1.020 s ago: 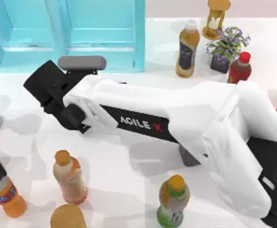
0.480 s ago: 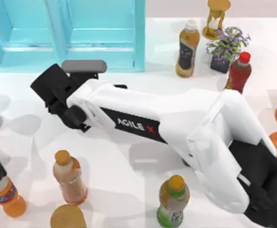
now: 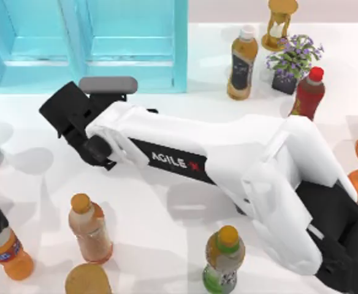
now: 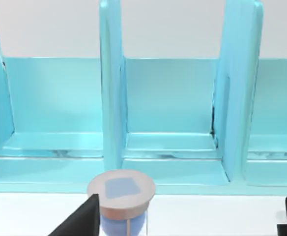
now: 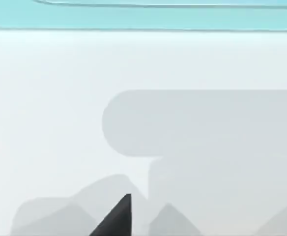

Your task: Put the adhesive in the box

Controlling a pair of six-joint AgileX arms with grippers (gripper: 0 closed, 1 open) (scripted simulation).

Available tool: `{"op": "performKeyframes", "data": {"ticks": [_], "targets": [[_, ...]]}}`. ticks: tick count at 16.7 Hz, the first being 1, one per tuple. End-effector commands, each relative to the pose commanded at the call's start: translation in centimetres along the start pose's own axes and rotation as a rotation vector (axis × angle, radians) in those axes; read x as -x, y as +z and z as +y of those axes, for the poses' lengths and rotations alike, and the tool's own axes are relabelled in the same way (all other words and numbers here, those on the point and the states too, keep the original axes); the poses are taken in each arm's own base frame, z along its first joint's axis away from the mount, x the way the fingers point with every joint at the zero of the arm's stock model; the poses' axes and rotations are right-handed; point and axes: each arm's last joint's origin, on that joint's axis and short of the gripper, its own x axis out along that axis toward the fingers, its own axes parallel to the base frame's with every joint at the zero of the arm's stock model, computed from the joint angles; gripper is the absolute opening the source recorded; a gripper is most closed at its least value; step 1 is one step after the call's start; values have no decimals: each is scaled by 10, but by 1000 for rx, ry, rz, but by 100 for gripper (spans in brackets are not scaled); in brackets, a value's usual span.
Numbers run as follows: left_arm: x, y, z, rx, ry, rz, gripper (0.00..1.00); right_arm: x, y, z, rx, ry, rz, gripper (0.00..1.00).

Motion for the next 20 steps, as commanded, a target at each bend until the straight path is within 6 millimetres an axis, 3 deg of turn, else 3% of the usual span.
{"op": "performKeyframes", "data": {"ticks": [8,20], "targets": [[0,0,0,0,0,0,100,0,0,0,0,0,0,2],[0,0,0,0,0,0,100,-1,0,-1,16,-13,15,0]]}}
